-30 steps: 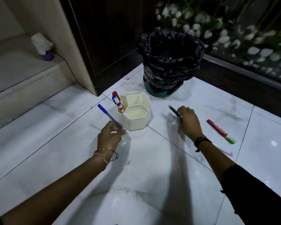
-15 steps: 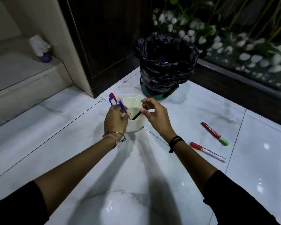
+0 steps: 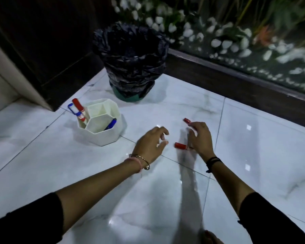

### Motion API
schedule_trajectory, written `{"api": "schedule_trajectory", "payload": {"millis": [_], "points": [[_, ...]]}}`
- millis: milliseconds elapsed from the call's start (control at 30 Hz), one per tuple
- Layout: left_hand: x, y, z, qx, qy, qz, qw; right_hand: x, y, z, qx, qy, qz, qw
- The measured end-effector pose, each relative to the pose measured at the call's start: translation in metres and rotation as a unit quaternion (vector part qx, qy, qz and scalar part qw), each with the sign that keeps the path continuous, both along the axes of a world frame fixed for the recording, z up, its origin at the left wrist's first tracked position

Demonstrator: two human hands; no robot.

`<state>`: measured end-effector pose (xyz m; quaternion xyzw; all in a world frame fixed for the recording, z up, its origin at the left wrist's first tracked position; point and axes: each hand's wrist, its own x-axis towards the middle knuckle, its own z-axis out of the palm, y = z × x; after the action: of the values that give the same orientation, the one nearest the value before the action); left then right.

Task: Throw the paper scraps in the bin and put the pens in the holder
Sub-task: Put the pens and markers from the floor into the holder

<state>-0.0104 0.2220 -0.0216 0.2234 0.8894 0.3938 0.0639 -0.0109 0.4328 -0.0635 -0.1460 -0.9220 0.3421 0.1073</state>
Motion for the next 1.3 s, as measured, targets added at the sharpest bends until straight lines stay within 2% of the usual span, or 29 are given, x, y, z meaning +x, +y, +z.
{"api": "schedule_trajectory", "payload": {"millis": [100,167,233,300,367,433,567,667,767,867,967,1167,1300], "points": [[-0.004,0.036,-0.022,-0.109,-0.019,-0.128,0.986,0.002,0.034,-0.005,0.056,-0.101,0.024,0.993],[-0.009,0.058,-0.034,-0.188,-0.008,-0.175,0.966,0.003,0.044,-0.004,0.073,-0.132,0.044,0.988],[-0.013,0.074,-0.043,-0.253,0.042,-0.178,0.95,0.004,0.045,-0.002,0.111,-0.139,0.033,0.983],[-0.014,0.084,-0.048,-0.277,0.096,-0.16,0.943,0.006,0.042,-0.004,0.141,-0.133,0.02,0.981],[-0.012,0.084,-0.053,-0.27,0.115,-0.152,0.944,0.005,0.038,-0.007,0.12,-0.123,0.024,0.985],[-0.009,0.072,-0.054,-0.248,0.107,-0.136,0.953,0.001,0.034,-0.005,0.052,-0.121,0.028,0.991],[-0.01,0.022,-0.034,-0.129,0.077,-0.051,0.987,-0.016,0.014,0.019,-0.091,-0.077,0.039,0.992],[-0.02,-0.025,0.007,-0.043,0.075,0.01,0.996,-0.034,-0.016,0.044,-0.207,-0.039,0.083,0.974],[-0.036,-0.069,0.056,-0.002,0.144,0.077,0.987,-0.056,-0.053,0.071,-0.253,-0.018,0.165,0.953],[-0.043,-0.111,0.104,0.017,0.202,0.165,0.965,-0.073,-0.095,0.102,-0.226,0.037,0.231,0.946],[-0.045,-0.145,0.13,0.001,0.245,0.222,0.944,-0.086,-0.128,0.122,-0.162,0.098,0.243,0.951],[-0.055,-0.173,0.116,-0.095,0.189,0.257,0.943,-0.106,-0.171,0.124,-0.033,0.107,0.29,0.951],[-0.057,-0.169,0.101,-0.139,0.161,0.263,0.941,-0.11,-0.185,0.12,0.003,0.097,0.305,0.947]]}}
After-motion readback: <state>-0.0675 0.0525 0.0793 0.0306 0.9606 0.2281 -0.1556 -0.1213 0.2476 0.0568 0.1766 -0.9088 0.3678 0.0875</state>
